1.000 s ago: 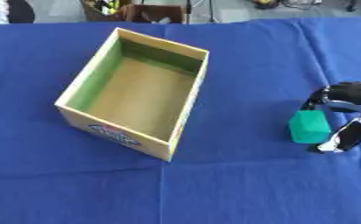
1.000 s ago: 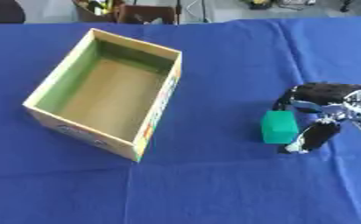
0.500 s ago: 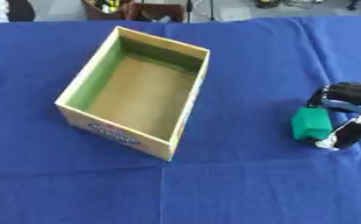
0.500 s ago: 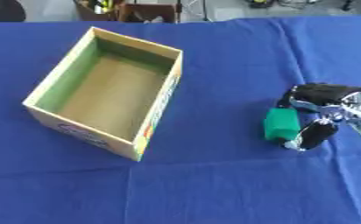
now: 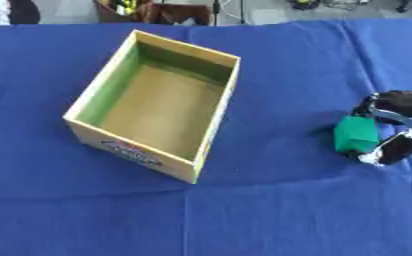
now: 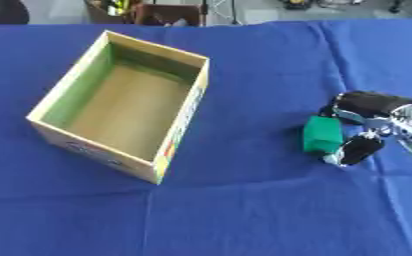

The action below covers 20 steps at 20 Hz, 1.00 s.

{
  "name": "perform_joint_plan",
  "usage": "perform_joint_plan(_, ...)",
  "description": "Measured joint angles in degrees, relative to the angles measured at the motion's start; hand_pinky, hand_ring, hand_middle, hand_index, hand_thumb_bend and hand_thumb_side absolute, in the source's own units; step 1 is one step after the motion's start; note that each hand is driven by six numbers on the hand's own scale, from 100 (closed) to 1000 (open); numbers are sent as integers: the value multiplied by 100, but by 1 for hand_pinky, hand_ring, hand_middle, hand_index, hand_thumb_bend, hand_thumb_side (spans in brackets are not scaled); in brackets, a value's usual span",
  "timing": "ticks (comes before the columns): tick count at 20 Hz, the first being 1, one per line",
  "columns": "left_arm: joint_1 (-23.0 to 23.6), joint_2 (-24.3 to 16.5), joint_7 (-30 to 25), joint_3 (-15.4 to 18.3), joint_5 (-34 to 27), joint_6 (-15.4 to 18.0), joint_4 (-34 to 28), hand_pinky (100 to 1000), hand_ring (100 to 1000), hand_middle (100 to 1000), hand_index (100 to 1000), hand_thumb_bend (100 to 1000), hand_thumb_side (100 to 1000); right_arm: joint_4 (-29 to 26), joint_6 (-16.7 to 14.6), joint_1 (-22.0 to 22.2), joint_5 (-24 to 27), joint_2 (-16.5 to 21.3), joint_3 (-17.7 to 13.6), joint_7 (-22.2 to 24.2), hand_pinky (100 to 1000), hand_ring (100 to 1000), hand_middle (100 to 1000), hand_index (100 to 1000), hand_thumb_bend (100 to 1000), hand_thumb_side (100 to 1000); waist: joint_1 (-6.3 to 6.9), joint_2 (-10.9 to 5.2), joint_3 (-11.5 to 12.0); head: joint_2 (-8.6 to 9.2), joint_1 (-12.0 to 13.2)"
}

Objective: Pick up objects on the table and place them in the box.

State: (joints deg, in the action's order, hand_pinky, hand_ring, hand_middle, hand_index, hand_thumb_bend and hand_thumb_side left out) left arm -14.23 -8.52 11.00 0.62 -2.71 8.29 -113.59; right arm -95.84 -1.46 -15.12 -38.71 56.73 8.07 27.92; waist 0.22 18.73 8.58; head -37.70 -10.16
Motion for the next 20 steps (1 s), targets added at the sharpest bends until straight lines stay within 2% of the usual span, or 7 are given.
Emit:
perform_joint_plan(1, 0, 0, 0, 0, 0, 0, 0, 671, 690, 697, 841, 100, 1000, -29, 17, 1, 54, 0, -4, -19, 676, 603, 427, 513, 100, 430, 1, 0, 0, 0, 1)
perform_joint_plan(2, -1, 0, 0, 0, 0, 0, 0, 671, 691, 697, 841, 100, 1000, -66, 37, 3, 108, 0, -13, -36, 672, 593, 409, 495, 100, 503, 2, 0, 0, 0, 3)
perform_joint_plan(3, -2, 0, -1, 0, 0, 0, 0, 672, 691, 697, 841, 100, 1000, -122, 55, 1, 169, 0, -34, -52, 670, 591, 406, 492, 100, 458, 2, 0, 0, 0, 4)
perform_joint_plan(15, -5, 0, -7, 0, -1, -2, 0, 672, 692, 698, 842, 100, 1000, -941, 276, -270, 601, 48, -404, 6, 655, 568, 409, 491, 100, 497, -2, -1, -13, -1, 30)
perform_joint_plan(20, -1, 0, -11, -1, -6, -7, 0, 672, 692, 699, 842, 100, 1000, -1173, 292, -572, 764, 61, -523, 2, 654, 558, 393, 476, 100, 531, -22, -7, -28, -1, 41)
